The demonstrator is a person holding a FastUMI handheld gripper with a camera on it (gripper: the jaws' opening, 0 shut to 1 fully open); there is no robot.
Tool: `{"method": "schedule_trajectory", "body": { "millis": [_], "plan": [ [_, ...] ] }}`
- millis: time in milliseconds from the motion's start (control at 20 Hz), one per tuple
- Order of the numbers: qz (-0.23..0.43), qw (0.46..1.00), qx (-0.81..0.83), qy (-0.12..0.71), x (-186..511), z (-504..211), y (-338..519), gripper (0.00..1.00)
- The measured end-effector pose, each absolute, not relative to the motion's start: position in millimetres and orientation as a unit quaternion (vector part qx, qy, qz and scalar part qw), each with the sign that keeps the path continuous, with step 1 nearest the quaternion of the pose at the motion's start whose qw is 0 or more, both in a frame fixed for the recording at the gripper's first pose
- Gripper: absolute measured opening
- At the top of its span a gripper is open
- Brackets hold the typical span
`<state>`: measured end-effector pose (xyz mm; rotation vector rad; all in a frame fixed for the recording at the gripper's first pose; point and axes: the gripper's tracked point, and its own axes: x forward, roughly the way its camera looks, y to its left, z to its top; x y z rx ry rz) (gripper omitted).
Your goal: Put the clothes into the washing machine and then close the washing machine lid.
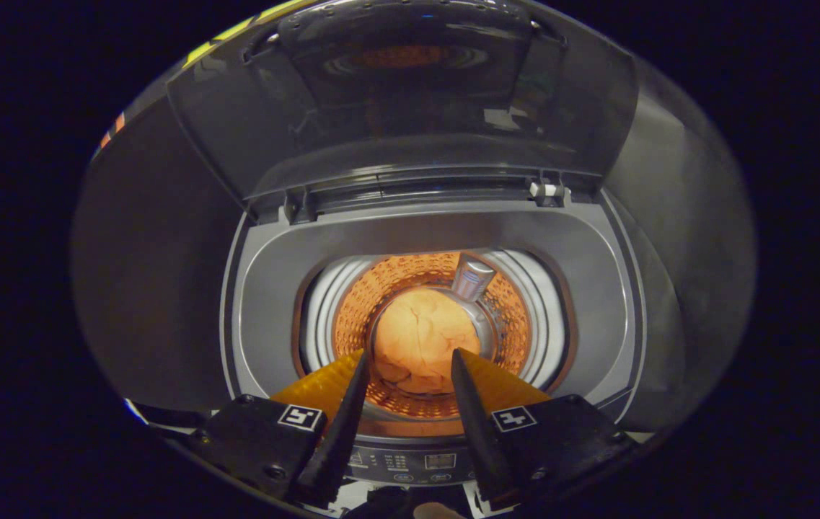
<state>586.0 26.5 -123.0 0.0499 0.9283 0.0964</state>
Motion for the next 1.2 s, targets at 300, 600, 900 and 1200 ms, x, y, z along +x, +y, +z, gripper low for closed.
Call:
{"method": "schedule_trajectory", "body": {
  "millis": [300, 600, 900, 1200],
  "plan": [
    [0.050, 0.910, -0.005, 0.412, 580.4, -105.6, 23.1, 0.71],
    [0.065, 0.937, -0.049, 0.341, 577.0, -68.9, 26.4, 0.71],
    [0.074, 0.958, -0.061, 0.272, 581.9, -8.2, 30.8, 0.71],
    [0.071, 0.973, -0.035, 0.216, 593.6, 62.3, 28.0, 0.71]
  ]
}}
